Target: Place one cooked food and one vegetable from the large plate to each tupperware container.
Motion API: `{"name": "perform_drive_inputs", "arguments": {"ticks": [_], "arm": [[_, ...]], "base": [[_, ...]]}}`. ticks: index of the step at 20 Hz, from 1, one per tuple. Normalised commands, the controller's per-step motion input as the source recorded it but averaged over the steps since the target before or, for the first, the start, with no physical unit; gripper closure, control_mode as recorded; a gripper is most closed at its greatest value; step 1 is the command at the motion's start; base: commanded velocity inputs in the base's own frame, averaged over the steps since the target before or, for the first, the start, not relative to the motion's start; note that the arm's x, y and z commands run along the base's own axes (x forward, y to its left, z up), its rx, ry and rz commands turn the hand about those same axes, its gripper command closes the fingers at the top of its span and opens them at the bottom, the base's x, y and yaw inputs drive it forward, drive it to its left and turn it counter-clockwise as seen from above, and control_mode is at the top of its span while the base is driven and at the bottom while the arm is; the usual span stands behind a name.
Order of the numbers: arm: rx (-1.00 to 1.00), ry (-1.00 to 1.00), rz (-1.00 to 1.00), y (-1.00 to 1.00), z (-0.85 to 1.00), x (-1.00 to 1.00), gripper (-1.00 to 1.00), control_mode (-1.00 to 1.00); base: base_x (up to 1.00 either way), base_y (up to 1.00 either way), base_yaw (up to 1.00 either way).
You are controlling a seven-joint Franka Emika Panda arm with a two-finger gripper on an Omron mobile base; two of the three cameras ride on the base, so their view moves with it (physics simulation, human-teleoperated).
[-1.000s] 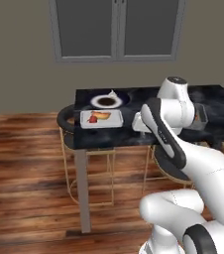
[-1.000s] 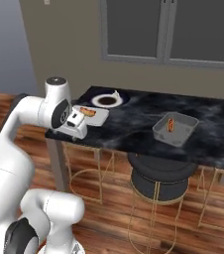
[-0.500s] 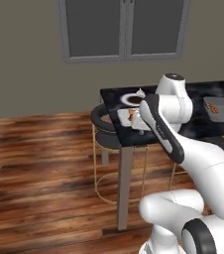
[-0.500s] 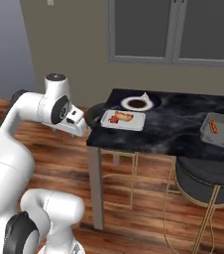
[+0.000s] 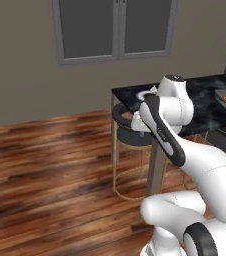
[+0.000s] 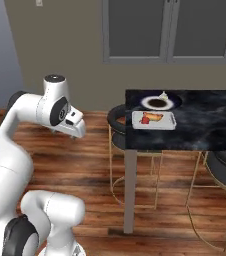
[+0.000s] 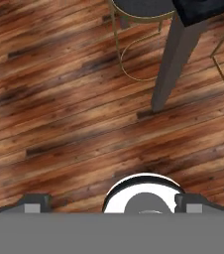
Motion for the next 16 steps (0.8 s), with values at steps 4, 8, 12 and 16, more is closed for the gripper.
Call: {"name": "perform_drive_inputs", "arguments": {"ticks": [4,8,12,16], "arm": [[0.00,0.00,0.00,0.00,0.00,0.00,-1.00,1.00],[0.00,0.00,0.00,0.00,0.00,0.00,-1.00,1.00],[0.00,0.00,0.00,0.00,0.00,0.00,-1.00,1.00],[0.00,0.00,0.00,0.00,0.00,0.00,-1.00,1.00]], "base": [[0.74,1.00,-0.39],[0.97,1.00,-0.44],[1.00,1.00,-0.50],[1.00,0.98,-0.57]]}}
